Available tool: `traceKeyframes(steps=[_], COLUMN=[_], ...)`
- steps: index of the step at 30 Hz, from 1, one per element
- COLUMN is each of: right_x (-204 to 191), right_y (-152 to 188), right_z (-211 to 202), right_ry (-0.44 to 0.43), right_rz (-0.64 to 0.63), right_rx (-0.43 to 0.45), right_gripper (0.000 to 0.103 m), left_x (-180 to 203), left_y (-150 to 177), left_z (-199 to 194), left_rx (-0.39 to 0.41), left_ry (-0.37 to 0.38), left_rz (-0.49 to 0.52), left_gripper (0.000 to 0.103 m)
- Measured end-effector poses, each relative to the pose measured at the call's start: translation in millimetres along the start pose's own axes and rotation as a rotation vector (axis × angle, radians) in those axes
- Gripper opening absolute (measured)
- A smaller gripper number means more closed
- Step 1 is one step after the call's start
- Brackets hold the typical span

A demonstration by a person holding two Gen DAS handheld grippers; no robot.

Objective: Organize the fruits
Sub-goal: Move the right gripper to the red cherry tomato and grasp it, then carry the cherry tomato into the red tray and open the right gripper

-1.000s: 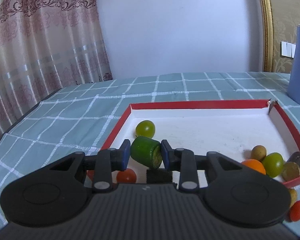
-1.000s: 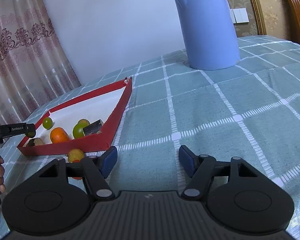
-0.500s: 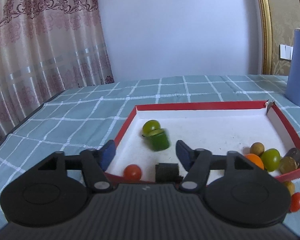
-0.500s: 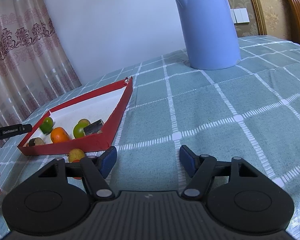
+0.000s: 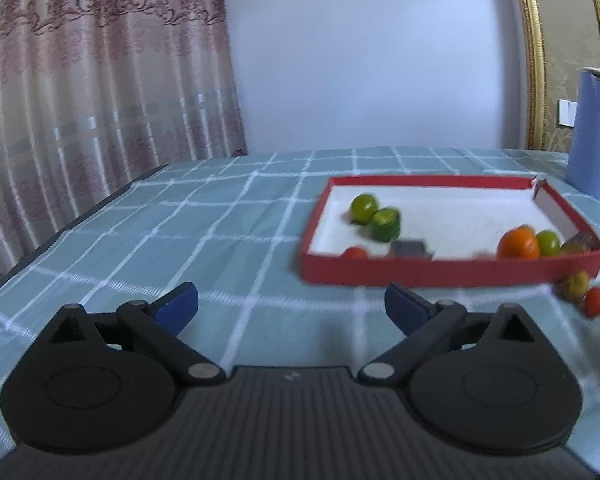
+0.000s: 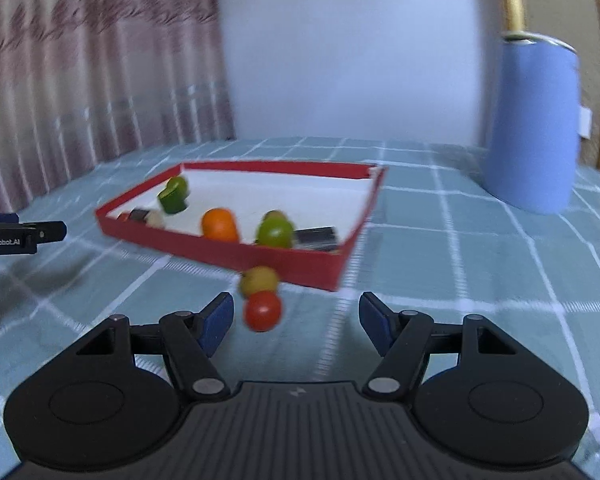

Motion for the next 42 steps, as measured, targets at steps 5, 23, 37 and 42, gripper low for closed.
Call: traceKeyframes(steps=[5,23,37,42], right_x=[-18.0,-22.6,-26.0,-16.2], right_y=[1.3,6.8,-7.1,-46.5], right_z=[14.0,30.2,23.2,26.6], right_ry=[-0.017,-0.027,-0.029,0.000], right_rz=[-0.055,-0.090,-0.103,-0.063], right_rx=[-0.042,-0.106,-0.058,0.040], right_gripper=[0.069,0.023,0.023,0.023], left_x=[-16.9,-11.5,-11.8,-12.0], left_y=[13.4,13.8,14.3,14.5], left_z=[0.7,-3.7,-3.0,-3.6], left_rx=[-0.037,-0.020,-0.021,-0.019], left_ry=[0.000,0.020,0.023,0.022], left_rz=[-0.057,-0.039,-0.043,-0.034], left_gripper=[0.100,0.103,0.103,0.103])
Point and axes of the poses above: each gripper's, at about its wrist camera, not at the fingertips, and z roughly the way its jaws point, x to its right, y to its underside, the point moved 3 cm from there along z, roughly the way its jaws point, and after that the axes turned 14 degrees about x, right-handed, at the moved point
